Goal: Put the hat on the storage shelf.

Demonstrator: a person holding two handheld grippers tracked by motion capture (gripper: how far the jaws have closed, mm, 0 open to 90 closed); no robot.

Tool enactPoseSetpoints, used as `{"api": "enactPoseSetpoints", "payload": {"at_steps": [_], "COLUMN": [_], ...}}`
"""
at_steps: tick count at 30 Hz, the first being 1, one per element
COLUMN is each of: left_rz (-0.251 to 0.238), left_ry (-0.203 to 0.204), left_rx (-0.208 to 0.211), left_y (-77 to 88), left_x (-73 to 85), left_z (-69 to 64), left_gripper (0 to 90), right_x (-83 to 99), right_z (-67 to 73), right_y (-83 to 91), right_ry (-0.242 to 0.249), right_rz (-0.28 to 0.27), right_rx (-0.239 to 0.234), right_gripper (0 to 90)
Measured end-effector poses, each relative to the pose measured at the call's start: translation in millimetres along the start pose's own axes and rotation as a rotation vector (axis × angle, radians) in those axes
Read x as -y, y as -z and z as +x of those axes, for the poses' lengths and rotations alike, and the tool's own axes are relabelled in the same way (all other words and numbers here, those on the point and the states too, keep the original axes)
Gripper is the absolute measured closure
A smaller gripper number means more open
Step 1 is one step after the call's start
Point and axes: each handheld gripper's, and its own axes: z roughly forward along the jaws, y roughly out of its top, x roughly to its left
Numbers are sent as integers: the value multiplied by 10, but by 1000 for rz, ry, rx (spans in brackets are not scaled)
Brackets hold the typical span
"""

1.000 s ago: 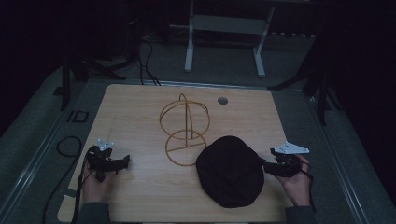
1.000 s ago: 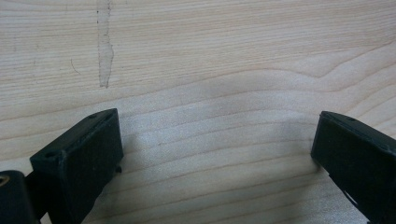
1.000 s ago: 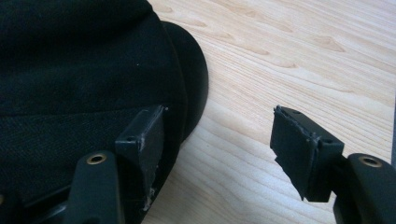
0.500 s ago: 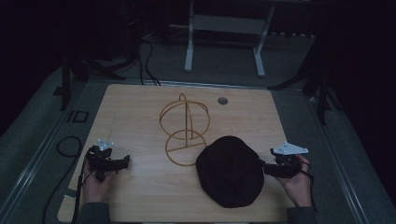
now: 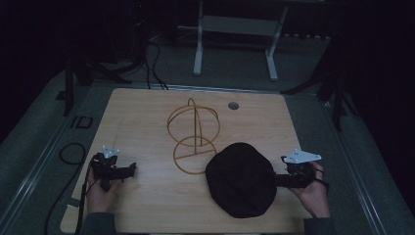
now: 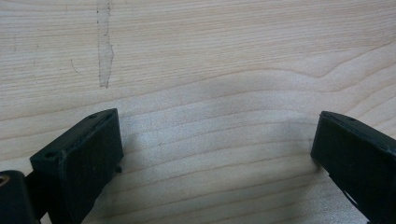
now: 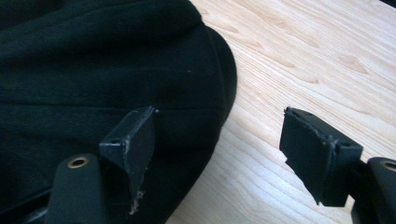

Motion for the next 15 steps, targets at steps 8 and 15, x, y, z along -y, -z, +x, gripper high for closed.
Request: {"api": "enactPoseSetpoints", "payload": {"at_steps": [8,15], "left_rz": [1,-2], "left_ry": [-1,2], "left_rx": [0,0], "left_y": [1,-2], "left_x": [0,0], "left_z": [1,-1], "left_gripper": [18,18], "right_x": [-80,-191], "right_z": [76,170], "right_y": [26,31], "right_ry": [50,109], "right_rz": [13,30], "right_rx": [-40,-67], "right_gripper": [208,193]}}
